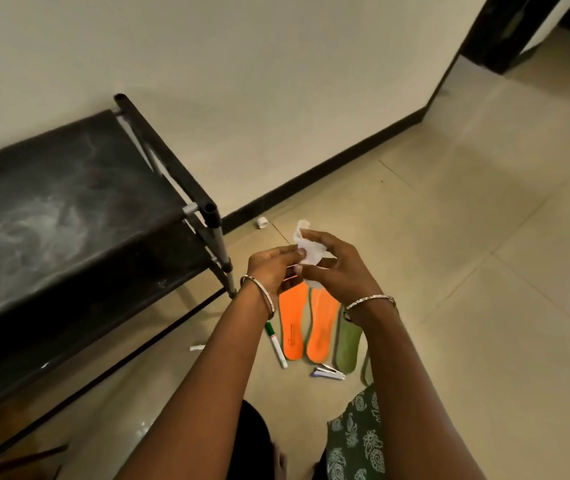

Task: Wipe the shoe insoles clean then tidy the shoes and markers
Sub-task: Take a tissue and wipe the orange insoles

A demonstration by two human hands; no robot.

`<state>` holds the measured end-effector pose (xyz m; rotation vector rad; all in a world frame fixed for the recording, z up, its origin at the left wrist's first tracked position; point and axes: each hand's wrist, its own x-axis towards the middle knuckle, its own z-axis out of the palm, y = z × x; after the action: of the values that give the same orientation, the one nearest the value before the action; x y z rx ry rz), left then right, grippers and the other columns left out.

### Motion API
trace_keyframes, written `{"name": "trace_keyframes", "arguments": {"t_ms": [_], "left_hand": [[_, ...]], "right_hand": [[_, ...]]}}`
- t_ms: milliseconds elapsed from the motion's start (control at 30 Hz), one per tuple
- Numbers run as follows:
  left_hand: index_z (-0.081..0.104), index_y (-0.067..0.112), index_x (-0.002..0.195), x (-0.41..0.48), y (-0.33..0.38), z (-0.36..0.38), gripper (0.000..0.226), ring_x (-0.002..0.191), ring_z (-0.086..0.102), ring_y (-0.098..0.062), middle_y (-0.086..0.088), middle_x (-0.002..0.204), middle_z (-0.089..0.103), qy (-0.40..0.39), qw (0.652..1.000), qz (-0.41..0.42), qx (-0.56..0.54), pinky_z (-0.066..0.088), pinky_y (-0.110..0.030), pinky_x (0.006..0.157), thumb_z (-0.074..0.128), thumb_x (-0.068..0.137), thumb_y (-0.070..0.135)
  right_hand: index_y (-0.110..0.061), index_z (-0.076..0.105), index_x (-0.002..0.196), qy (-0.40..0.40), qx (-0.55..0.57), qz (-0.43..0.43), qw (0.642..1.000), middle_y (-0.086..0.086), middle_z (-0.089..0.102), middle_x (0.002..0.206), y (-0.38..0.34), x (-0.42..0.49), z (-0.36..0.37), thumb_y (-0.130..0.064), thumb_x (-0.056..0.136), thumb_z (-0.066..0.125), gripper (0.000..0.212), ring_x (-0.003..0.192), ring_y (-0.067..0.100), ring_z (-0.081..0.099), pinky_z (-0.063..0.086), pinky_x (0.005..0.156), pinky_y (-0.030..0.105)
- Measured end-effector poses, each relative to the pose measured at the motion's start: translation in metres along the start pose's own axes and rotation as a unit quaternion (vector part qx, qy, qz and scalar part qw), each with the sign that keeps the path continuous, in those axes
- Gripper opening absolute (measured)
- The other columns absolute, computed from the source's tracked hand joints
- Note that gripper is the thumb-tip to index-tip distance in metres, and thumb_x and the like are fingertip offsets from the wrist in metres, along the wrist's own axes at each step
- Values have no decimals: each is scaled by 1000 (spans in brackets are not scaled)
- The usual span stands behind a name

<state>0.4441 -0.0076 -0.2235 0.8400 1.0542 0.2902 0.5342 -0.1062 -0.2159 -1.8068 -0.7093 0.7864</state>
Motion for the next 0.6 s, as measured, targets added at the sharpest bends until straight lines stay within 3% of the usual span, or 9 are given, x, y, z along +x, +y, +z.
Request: {"name": "trace_keyframes", "arguments": {"t_ms": [100,200,267,333,400,433,467,533,600], "left_hand": [[74,13,90,28,-4,9,3,71,66,-14,-4,80,71,-71,992,-30,97,54,-28,70,74,87,12],[75,14,96,58,-8,15,8,76,70,-14,-2,86,75,-105,984,-72,123,54,-32,78,72,90,19],[73,13,96,87,-21,15,10,74,69,-15,-1,83,74,-54,991,-90,85,54,-32,74,70,91,22],[69,9,88,124,-51,11,11,67,65,-19,-4,73,69,62,991,-98,64,54,-34,67,66,94,18],[67,2,83,159,-94,-4,19,63,63,-24,-7,68,66,136,978,-121,105,56,-38,70,60,94,14],[69,-1,92,183,-127,-17,20,68,65,-26,-10,74,67,146,968,-148,138,56,-40,74,60,92,17],[68,-2,106,214,-167,-33,33,79,69,-28,-13,86,70,156,958,-178,163,55,-40,78,66,86,24],[63,2,122,242,-222,-52,67,105,68,-34,-16,115,69,186,926,-227,235,55,-41,87,77,68,39],[62,2,123,228,-232,-51,56,114,63,-38,-18,127,63,197,887,-230,349,53,-41,92,72,82,37]], "right_hand": [[-20,78,104,101,-69,31,992,0,75,106,18,12,-8,-5,76,79,32,100,15,69,54,91,28],[-12,80,96,205,-66,79,973,6,77,93,33,20,-18,-12,77,82,19,81,11,67,53,80,21],[-11,80,95,263,-31,98,959,5,76,89,40,23,-25,-14,78,82,17,74,7,64,47,67,6],[-12,80,94,296,14,106,949,0,75,84,45,26,-28,-14,77,82,17,68,1,64,44,60,2],[-13,78,92,310,63,101,943,-4,72,79,43,26,-26,-11,76,83,18,63,-1,66,51,62,10],[-14,75,92,315,96,100,939,-1,73,79,43,26,-25,-8,75,83,20,65,3,70,56,64,20],[-14,72,93,321,136,103,932,6,73,80,43,27,-25,-5,74,83,23,68,12,72,59,64,30],[-10,69,93,332,214,117,911,17,72,83,45,30,-27,2,76,79,23,70,25,73,60,62,36],[-5,70,88,337,257,126,897,17,71,83,48,32,-29,8,79,75,17,68,24,72,60,63,34]]}}
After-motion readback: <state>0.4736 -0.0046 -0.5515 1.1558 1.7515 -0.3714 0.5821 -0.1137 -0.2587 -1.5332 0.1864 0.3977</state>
